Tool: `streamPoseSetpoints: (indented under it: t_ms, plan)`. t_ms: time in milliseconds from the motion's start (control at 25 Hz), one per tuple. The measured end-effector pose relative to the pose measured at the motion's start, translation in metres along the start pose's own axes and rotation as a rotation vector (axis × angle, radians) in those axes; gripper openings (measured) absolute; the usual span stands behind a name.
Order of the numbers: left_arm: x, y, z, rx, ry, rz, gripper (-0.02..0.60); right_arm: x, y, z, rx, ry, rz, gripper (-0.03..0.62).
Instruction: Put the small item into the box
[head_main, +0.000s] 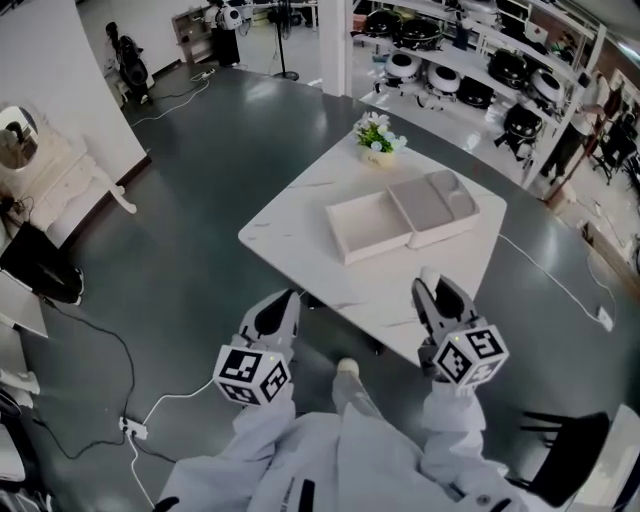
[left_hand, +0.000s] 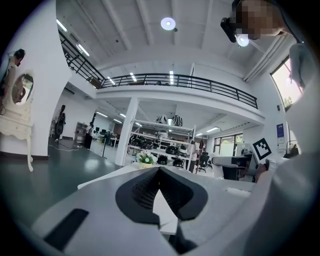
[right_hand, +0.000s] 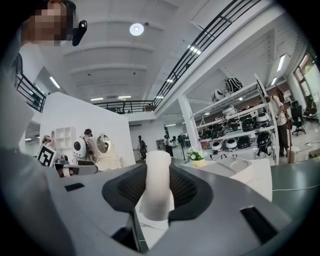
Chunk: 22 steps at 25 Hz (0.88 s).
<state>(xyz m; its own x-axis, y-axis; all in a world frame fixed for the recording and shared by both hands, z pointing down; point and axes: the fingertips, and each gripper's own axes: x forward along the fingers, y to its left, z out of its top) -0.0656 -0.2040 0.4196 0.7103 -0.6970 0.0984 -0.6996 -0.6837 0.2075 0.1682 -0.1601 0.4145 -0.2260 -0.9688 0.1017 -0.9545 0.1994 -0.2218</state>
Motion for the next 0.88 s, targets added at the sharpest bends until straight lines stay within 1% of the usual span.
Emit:
streamPoseSetpoints:
  t_ms: [200,440,680,880]
  plan:
    - [0.040,0.007,0.006,-0.008,0.007,-0.008,-0.003,0.035,-0.028,0.010,0.011,0.017,0.002,0.120]
    - [0.084,0.017,0.008,-0.020,0.034,-0.011,-0.003,0.078,-0.050,0.017,0.018,0.037,0.032,0.120]
    - [0.121,0.029,-0.002,-0.037,0.072,-0.015,-0.003,0.120,-0.065,0.014,0.053,0.051,0.075,0.121]
    - [0.145,0.039,-0.017,-0.051,0.107,-0.015,-0.003,0.155,-0.074,0.004,0.047,0.089,0.106,0.120]
